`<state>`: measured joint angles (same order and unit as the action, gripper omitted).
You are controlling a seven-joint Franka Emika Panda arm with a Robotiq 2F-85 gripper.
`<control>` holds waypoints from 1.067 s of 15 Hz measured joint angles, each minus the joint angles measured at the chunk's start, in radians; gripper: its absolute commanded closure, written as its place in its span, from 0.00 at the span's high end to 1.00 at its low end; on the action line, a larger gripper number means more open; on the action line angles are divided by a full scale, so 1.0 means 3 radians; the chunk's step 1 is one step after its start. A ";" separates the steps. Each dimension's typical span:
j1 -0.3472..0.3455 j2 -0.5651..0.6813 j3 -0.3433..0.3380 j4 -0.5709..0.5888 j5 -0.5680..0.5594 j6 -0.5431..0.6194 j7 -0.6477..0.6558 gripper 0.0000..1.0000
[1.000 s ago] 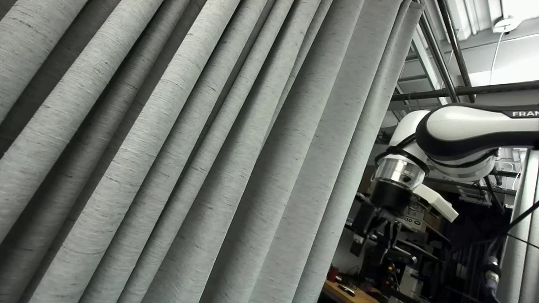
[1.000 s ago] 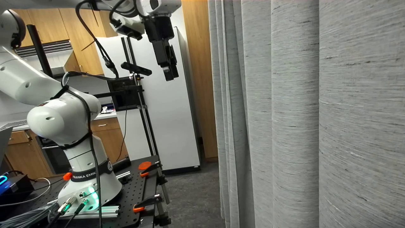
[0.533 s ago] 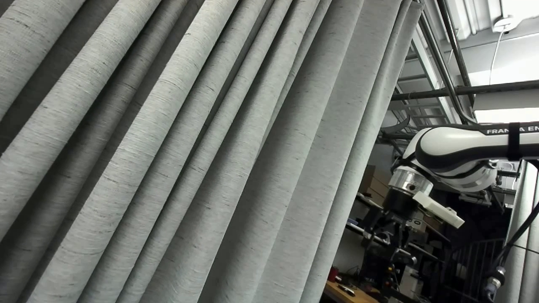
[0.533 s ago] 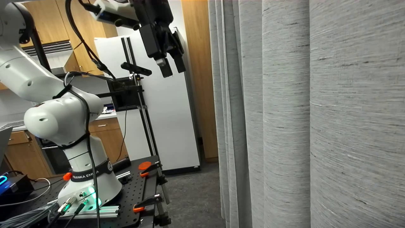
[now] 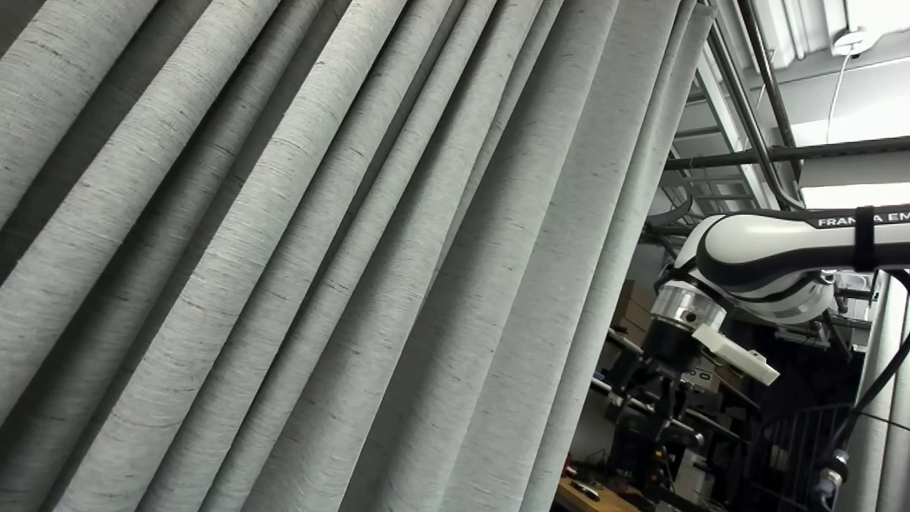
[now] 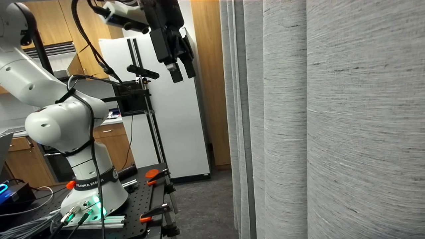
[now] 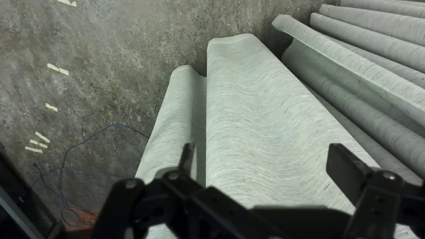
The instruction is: Pull the curtain to the left
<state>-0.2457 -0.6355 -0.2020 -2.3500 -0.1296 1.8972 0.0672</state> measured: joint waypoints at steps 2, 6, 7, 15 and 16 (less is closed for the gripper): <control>-0.0035 0.0063 -0.0014 0.0040 -0.0003 0.0050 0.0026 1.00; -0.0166 0.0313 -0.0102 0.0253 -0.0010 0.0131 0.0034 1.00; -0.0200 0.0392 -0.0132 0.0333 -0.0014 0.0141 0.0034 1.00; -0.0323 0.1045 -0.0351 0.1178 -0.0025 0.0170 0.0030 1.00; -0.0323 0.1117 -0.0372 0.1286 -0.0025 0.0204 0.0023 1.00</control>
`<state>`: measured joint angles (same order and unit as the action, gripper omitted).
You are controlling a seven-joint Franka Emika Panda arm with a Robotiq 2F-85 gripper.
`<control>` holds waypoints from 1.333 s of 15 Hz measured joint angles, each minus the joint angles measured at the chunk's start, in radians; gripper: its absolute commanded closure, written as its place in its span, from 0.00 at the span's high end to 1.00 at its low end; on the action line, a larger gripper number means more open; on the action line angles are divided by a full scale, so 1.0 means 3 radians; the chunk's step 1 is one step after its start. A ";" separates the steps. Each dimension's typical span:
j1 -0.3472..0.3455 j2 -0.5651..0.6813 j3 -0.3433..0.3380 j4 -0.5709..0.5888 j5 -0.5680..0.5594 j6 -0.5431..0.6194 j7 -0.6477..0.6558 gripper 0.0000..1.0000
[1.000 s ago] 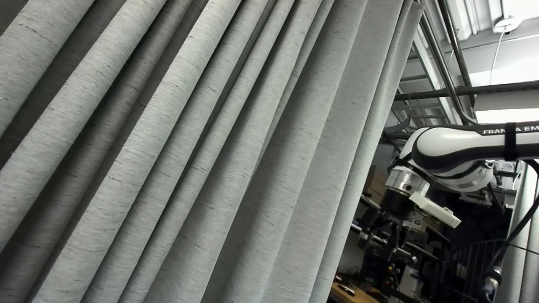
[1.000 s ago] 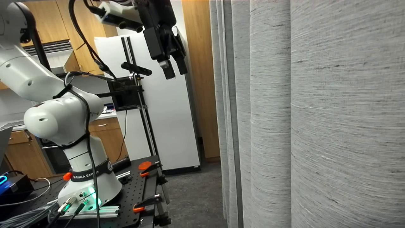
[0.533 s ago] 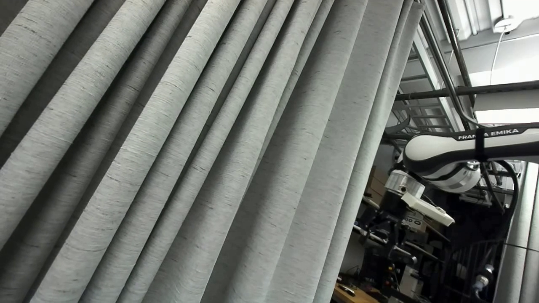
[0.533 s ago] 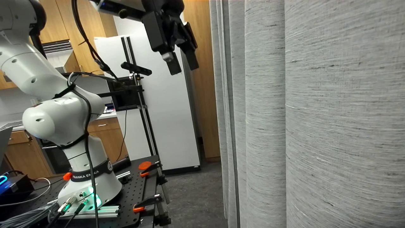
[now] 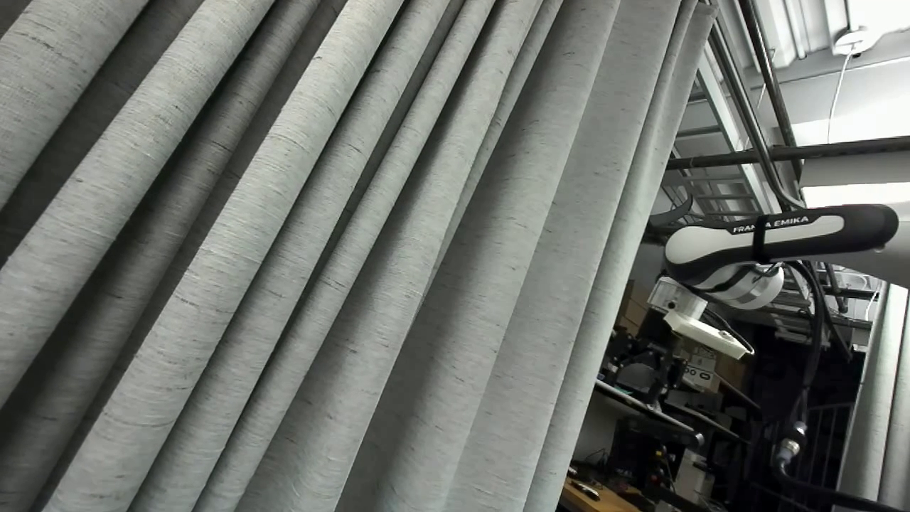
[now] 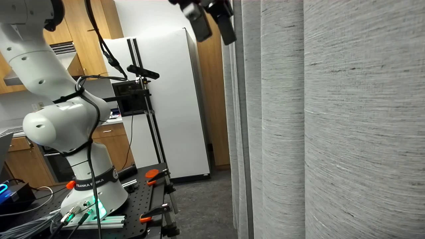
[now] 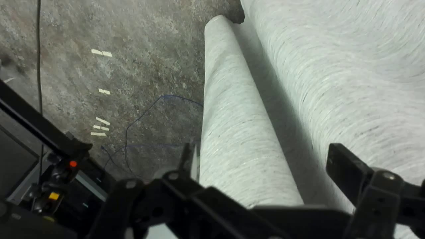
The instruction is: Pull the curtain to the left
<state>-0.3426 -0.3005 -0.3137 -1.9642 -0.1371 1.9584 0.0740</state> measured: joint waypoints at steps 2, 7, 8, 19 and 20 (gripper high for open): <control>0.0000 0.0128 -0.0041 0.0184 0.0015 0.0138 -0.0024 1.00; 0.0017 0.0323 -0.0151 0.0465 0.0350 0.0528 -0.0459 1.00; 0.0025 0.0341 -0.0171 0.0501 0.0451 0.0544 -0.0582 1.00; 0.0132 0.0374 -0.0189 0.0618 0.0813 0.1162 -0.1158 1.00; 0.0141 0.0375 -0.0182 0.0599 0.0813 0.1330 -0.1153 1.00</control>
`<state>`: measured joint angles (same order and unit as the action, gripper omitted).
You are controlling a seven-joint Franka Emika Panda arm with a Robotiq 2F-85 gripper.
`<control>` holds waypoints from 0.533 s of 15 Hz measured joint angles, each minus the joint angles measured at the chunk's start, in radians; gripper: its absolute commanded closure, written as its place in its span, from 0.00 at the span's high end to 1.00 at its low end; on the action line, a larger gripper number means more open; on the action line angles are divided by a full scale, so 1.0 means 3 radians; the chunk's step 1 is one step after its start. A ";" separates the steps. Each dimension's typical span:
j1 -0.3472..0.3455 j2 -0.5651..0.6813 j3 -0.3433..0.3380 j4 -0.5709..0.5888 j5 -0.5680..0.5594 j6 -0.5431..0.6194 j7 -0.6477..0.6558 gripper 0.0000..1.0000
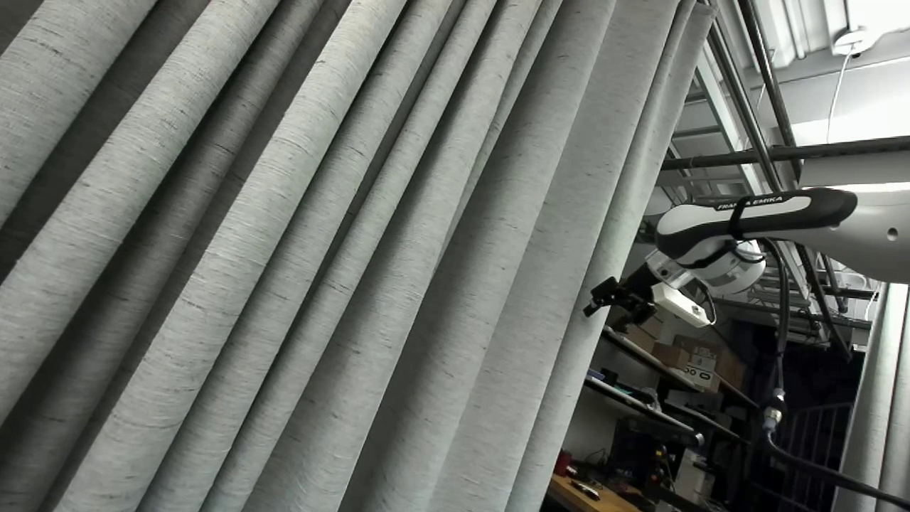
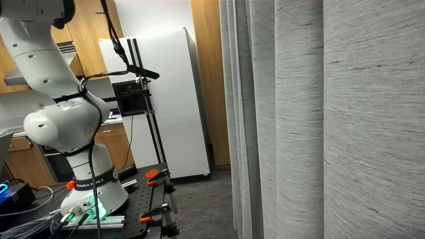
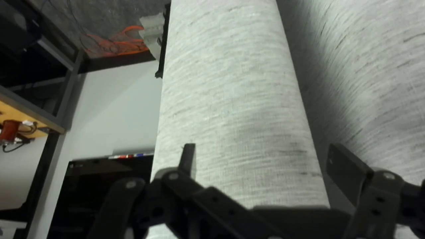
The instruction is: Pull the curtain to the left
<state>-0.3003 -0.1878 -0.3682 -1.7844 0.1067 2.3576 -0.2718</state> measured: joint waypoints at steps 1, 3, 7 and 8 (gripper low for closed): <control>0.0006 0.0005 0.0006 -0.0027 0.0000 0.0176 0.0009 1.00; 0.0011 0.0019 0.0020 -0.0102 0.0000 0.0525 0.0038 1.00; 0.0011 0.0052 0.0027 -0.0252 -0.0004 0.1164 0.0104 1.00; 0.0011 0.0061 0.0028 -0.0280 -0.0016 0.1320 0.0135 1.00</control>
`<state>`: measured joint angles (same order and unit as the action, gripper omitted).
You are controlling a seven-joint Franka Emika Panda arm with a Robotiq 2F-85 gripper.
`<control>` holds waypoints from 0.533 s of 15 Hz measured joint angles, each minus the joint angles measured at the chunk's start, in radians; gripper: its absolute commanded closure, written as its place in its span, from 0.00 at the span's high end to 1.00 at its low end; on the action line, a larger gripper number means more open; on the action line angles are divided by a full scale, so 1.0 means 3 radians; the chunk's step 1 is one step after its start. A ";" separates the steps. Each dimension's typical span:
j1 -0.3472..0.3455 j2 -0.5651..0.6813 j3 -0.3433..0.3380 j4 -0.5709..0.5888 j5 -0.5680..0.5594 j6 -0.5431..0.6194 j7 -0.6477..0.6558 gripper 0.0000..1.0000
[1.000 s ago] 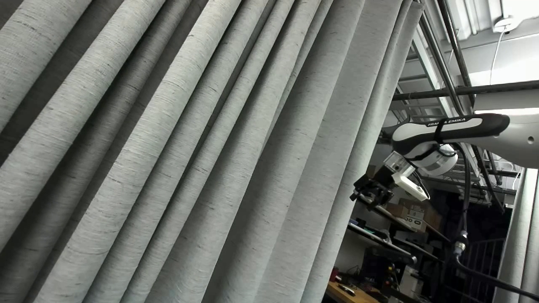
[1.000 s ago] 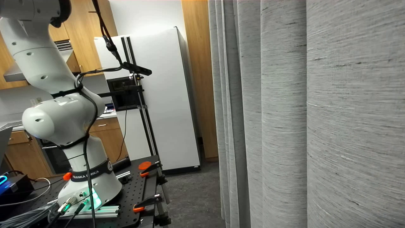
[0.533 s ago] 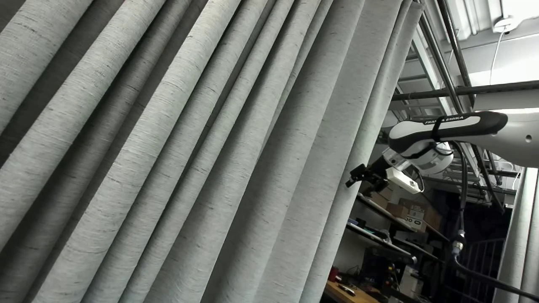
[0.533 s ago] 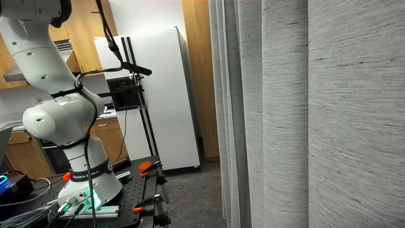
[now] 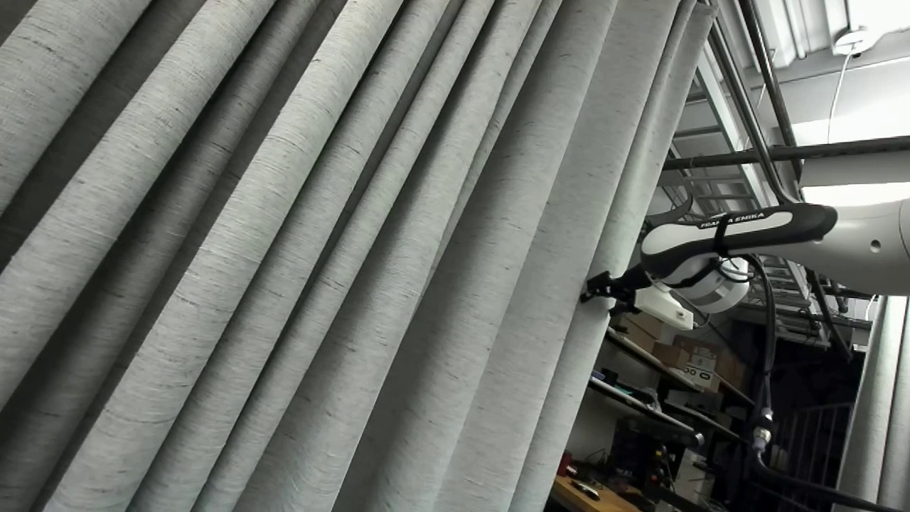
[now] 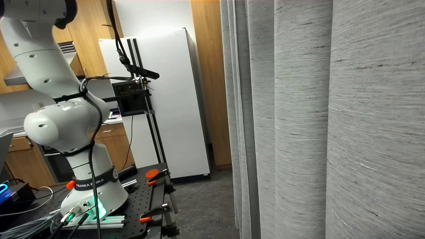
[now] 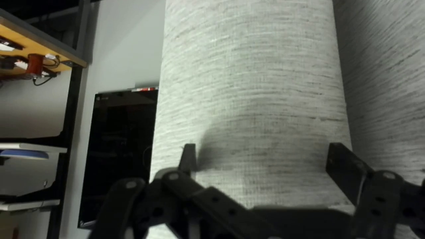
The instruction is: Pull the curtain to the left
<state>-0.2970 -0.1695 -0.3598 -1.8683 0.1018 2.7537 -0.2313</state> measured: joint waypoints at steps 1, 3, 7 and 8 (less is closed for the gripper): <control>0.0000 0.0009 0.0000 -0.0024 -0.0015 0.0157 0.0035 1.00; -0.0003 0.0020 0.0001 -0.0077 -0.0060 0.0463 0.0121 1.00; -0.0091 0.0072 0.0034 -0.0136 -0.0252 0.1023 0.0436 1.00; -0.0128 0.0091 0.0045 -0.0136 -0.0305 0.1120 0.0529 1.00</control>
<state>-0.3354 -0.1420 -0.3465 -1.9091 0.0105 3.0897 -0.0726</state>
